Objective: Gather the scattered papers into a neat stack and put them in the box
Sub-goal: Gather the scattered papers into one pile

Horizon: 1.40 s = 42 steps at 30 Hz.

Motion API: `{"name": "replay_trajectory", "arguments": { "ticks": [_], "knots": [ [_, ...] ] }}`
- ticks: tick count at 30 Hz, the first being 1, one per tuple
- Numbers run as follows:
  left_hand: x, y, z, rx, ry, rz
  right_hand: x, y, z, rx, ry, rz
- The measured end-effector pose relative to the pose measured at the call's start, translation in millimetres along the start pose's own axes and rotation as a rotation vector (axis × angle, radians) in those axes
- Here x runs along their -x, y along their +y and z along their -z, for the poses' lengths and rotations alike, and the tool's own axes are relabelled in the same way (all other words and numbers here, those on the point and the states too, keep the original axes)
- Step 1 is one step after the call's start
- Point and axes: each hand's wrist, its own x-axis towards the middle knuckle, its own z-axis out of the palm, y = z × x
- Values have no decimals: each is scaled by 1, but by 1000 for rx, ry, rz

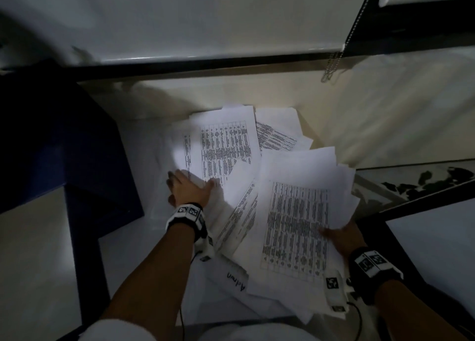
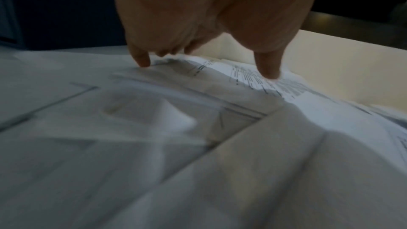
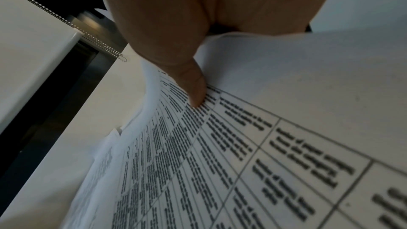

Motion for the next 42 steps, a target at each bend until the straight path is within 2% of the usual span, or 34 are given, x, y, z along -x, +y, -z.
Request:
{"name": "replay_trajectory", "arguments": {
  "ticks": [3,7,9,12,14,17,19,21,25,26,29,30,32,37,40,42],
  "knots": [
    [-6,4,-3,-177,-179,-28,-1,6,-5,61,-4,-32],
    [0,6,-10,-305,-256,-133,-8,14,-16,99,28,-52],
    [6,5,-10,-337,-273,-136,-10,15,-18,129,35,-53],
    [16,11,-5,-247,-238,-127,-7,9,-19,123,46,-58],
    [18,16,-3,-58,-224,-149,-5,9,-19,112,61,-68],
    [25,22,-2,265,-332,-122,-5,10,-19,104,74,-92],
    [32,22,-5,255,-403,-147,-4,9,-19,95,68,-90],
    [34,16,-12,206,-400,-162,-1,6,-19,103,60,-76],
    [27,5,-12,350,-178,-46,1,3,-18,134,70,-85],
    [26,5,-11,372,-163,-22,0,2,-18,137,72,-97],
    [26,8,-8,258,-300,-111,0,-1,-18,152,61,-125],
    [27,12,-5,191,-307,-153,-1,-1,-19,157,52,-117],
    [30,25,12,112,-219,-220,-10,8,-19,173,25,-53],
    [26,61,81,154,202,-458,-1,-6,-23,233,-3,21],
    [41,89,124,423,444,-664,1,-10,-23,249,-9,23],
    [59,107,149,745,443,-735,0,-11,-22,263,-28,3]
  ]
}}
